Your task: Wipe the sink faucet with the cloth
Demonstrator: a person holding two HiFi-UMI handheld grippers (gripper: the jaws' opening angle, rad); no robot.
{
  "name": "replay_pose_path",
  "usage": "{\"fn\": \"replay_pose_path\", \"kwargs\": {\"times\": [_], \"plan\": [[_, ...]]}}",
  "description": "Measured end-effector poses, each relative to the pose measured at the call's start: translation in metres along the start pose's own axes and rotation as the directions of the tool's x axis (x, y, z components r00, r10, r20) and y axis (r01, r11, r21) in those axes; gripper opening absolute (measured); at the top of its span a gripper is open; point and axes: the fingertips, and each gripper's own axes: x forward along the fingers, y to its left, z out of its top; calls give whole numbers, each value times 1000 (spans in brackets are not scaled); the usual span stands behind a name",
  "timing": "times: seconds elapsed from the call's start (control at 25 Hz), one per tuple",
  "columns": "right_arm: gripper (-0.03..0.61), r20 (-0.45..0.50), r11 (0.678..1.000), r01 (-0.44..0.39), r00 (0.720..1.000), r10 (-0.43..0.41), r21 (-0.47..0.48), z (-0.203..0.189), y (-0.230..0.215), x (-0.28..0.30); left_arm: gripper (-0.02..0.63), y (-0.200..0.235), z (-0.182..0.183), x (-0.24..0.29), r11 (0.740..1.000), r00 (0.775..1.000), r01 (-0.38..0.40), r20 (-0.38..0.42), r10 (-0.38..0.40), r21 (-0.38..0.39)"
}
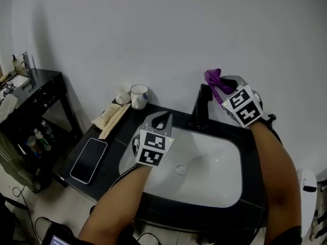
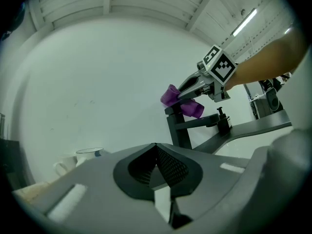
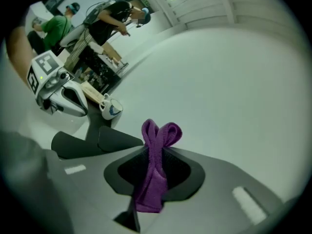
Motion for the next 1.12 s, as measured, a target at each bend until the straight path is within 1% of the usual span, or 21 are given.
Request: {"fn": "replay_pose_path", "kwargs": {"times": [0.08,0.12,0.2,0.28,0.36,0.48,0.56,0.72,0.92,1.12], "plan": [[84,-15,995,-21,1000,19,-98,3,5,5,17,-1,-1,1,1000,1000,1,-3,-1,2],[84,-26,988,-27,999,23,-155,4,8,7,17,-1,-1,1,1000,1000,0,-3,0,1],[83,-48,963,-39,998,27,-266,6,14,10,17,-1,-2,1,1000,1000,-1,-6,1,2],[81,-66,933,-54,997,33,-355,9,20,11,17,-1,-2,2,1000,1000,2,-8,-1,5],[80,-76,905,-72,996,44,-420,11,27,9,17,-2,-2,2,1000,1000,5,-7,-5,5],[76,-92,868,-98,994,60,-486,13,38,4,17,-2,-1,2,1000,1000,8,-4,-8,8],[74,-98,853,-107,993,66,-511,15,44,-1,17,-2,-2,2,1000,1000,6,-6,-6,13],[72,-109,842,-123,991,77,-526,16,52,-15,17,-3,-5,3,1000,1000,8,-15,-8,22],[72,-116,841,-124,991,74,-527,18,62,-35,17,5,-2,1,1000,1000,-19,-15,20,24],[71,-80,836,-114,993,85,-537,26,78,-60,17,1,-6,-2,998,999,-5,-34,7,61]]}}
